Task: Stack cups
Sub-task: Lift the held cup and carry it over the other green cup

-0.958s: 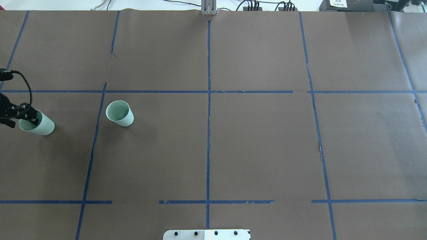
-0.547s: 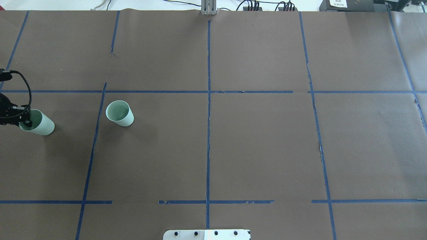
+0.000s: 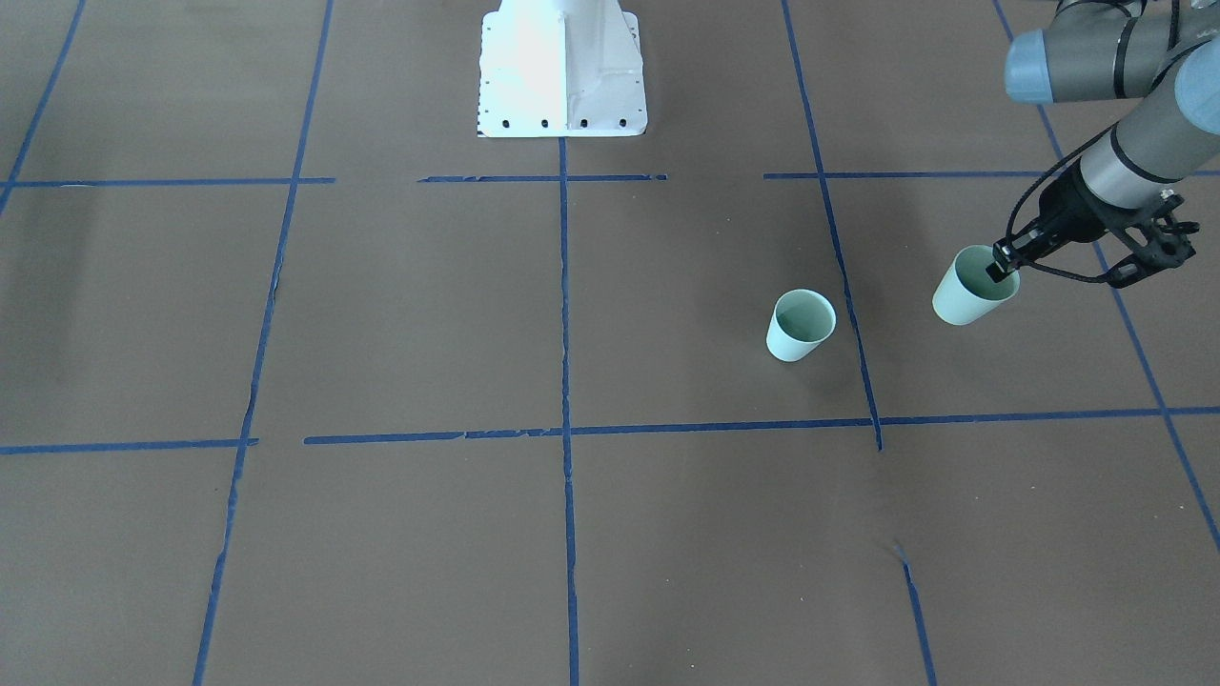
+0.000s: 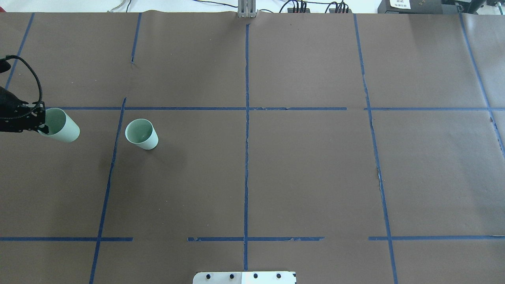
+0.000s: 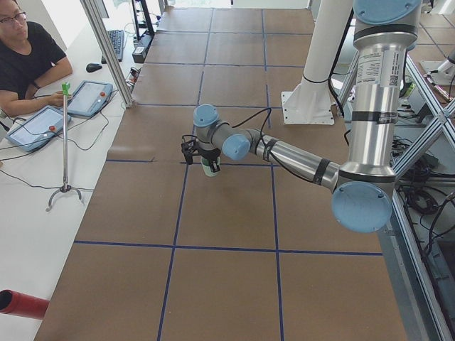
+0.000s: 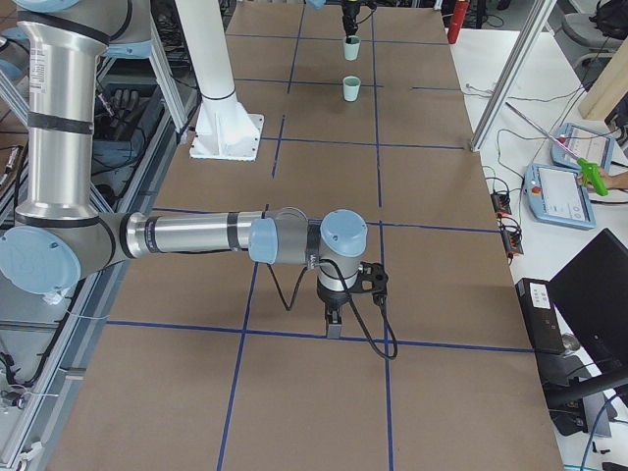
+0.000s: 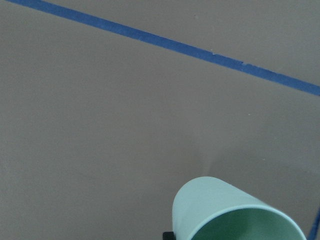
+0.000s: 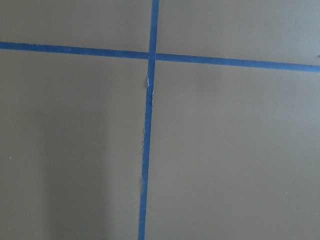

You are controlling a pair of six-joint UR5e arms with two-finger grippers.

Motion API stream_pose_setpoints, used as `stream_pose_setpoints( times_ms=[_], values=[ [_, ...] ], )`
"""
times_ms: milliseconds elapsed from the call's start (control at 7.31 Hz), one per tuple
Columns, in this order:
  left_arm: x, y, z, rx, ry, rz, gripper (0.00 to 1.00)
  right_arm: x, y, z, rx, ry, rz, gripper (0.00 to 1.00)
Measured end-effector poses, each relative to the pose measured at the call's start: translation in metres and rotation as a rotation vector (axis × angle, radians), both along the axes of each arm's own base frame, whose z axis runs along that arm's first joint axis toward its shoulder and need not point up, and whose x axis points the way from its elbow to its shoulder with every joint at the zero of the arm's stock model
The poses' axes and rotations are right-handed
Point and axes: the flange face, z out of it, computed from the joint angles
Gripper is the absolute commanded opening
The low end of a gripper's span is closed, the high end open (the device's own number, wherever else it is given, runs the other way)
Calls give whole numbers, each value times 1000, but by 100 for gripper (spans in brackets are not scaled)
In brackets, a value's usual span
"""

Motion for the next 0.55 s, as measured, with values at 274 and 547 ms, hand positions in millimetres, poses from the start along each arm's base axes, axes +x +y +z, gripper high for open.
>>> stream_pose_setpoints(
  times_ms=[274,547],
  values=[
    [30,-28,-80,-67,56,-92,0,0,0,0,0,0,0,100],
    [84,-23,-122,-120,81,-78,0,0,0,0,0,0,0,100]
  ],
)
